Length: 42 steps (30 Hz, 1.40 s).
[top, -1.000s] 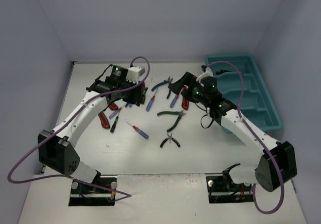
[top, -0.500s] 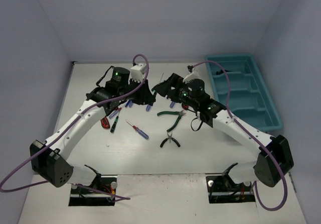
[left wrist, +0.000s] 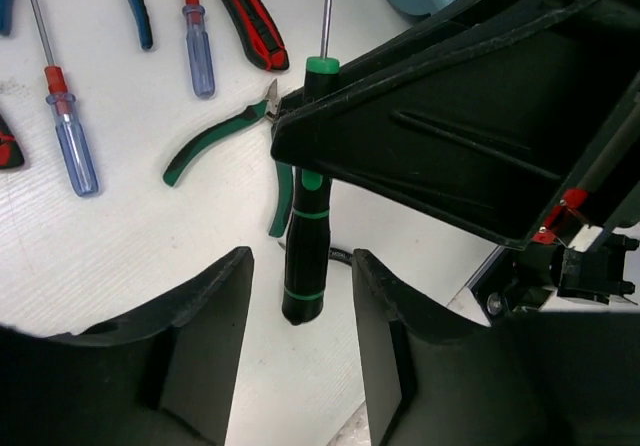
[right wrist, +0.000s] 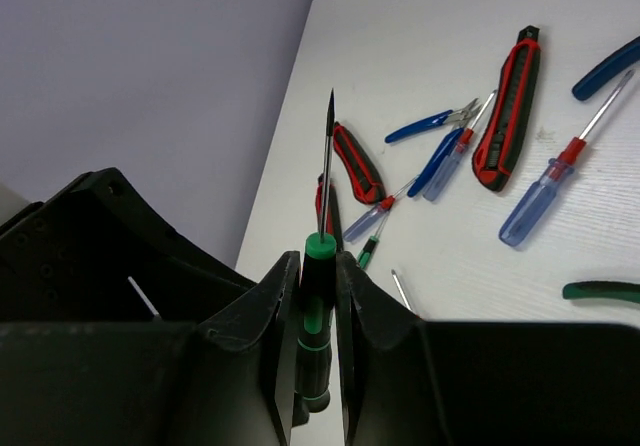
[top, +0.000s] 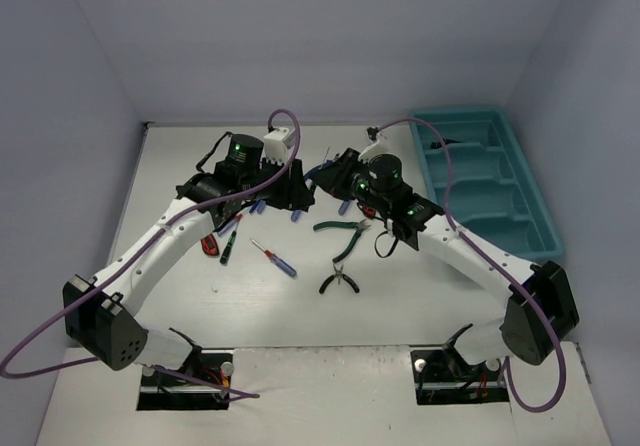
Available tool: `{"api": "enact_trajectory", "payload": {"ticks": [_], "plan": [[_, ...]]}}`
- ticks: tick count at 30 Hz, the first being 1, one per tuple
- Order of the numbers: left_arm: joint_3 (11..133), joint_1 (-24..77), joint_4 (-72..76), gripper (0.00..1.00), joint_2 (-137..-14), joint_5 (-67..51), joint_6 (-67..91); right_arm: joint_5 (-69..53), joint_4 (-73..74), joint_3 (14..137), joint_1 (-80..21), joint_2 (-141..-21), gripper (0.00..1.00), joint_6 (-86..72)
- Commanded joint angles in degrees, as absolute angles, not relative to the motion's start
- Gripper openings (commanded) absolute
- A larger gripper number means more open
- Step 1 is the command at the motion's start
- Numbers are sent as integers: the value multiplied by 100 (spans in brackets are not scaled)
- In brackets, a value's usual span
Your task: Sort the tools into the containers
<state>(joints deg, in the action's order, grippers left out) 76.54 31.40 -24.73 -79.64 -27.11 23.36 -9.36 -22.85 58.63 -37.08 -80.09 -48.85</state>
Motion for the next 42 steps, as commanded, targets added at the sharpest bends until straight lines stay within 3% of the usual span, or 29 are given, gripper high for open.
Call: {"api": "enact_trajectory", "payload": {"ticks": [1,4,14,22,29,31,34,38,40,42], "plan": [[8026,3122,-2486,54,-8040,-2306,2319,-765,-2573,6167,-3475,-8040,0,-4597],[8013,3046,-2815,65,-8141,-1760,2186,-735,-2474,6243,-2808,-8064,0,-4531],[6937,2026,-3350,66,-7968,-718,2328,-265,-2315,7395,-198,-9197,0,-4125],[6253,1688,-3550,66,-7910,-319,2225,-189,-2320,8854,785,-11092,2,-4426],[6092,1609,-3577,66,-8031,-54,2145,-475,-2337,10205,1034,-12652,7,-4916],[6068,1601,-3585,66,-8064,-61,2152,-428,-2346,10383,1084,-12789,18,-5054],[6034,1596,-3615,66,-8174,68,2137,-383,-2355,10464,1115,-12898,47,-5069],[6003,1538,-3656,65,-8358,176,2118,-510,-2347,10389,1134,-12649,75,-4870],[6023,1501,-3648,64,-8535,96,2063,-720,-2347,10304,1125,-12445,82,-4704],[6075,1464,-3647,62,-8736,69,2009,-851,-2345,10021,1123,-12094,82,-4559]]}}
